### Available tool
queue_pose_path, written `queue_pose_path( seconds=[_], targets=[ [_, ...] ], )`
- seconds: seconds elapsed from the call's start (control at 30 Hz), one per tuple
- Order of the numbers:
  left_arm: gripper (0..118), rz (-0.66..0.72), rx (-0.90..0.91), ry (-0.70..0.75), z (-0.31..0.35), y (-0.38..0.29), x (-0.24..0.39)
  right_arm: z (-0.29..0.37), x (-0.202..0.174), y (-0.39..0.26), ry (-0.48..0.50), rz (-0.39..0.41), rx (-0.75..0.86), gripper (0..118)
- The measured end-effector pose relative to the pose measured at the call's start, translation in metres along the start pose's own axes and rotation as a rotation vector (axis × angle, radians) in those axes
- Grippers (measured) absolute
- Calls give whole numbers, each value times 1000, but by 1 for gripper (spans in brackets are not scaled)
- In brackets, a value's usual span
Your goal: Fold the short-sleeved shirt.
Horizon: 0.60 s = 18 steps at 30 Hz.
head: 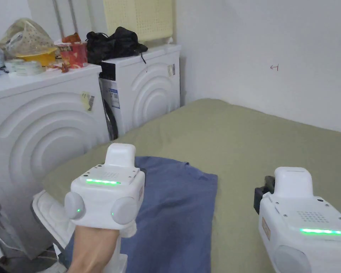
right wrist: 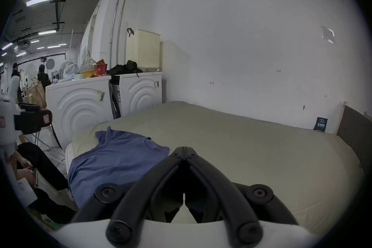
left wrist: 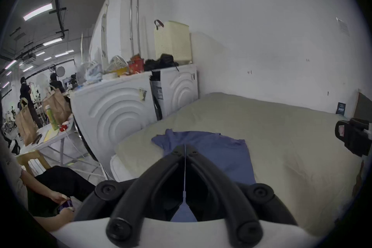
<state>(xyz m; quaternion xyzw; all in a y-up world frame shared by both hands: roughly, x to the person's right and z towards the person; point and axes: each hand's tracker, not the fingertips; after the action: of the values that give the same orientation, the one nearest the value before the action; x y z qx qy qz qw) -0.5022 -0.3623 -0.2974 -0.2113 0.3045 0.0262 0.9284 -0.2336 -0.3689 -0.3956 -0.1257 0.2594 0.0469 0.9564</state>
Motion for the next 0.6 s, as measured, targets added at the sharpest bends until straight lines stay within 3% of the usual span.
queue_pose_path(
  seconds=[0.27,0.4,0.43,0.47,0.5,0.57,0.6],
  targets=[
    [1,-77,-382,-144,-167,-37,40,-50,-2,-38,17,-9,-109,0],
    [3,-125,-484,-204,-210,-52,56,-64,4,-63,23,21,-154,0],
    [22,-151,-504,-212,-210,-53,61,-66,7,-67,24,26,-166,0],
    [83,-171,-530,-217,-217,-56,66,-68,10,-72,12,22,-176,0],
    [118,-177,-530,-206,-219,-60,67,-70,13,-75,9,15,-183,0],
    [108,-168,-497,-182,-217,-62,74,-71,20,-83,-2,10,-207,0],
    [111,-183,-512,-175,-217,-61,76,-71,23,-85,-4,7,-210,0]
  ],
)
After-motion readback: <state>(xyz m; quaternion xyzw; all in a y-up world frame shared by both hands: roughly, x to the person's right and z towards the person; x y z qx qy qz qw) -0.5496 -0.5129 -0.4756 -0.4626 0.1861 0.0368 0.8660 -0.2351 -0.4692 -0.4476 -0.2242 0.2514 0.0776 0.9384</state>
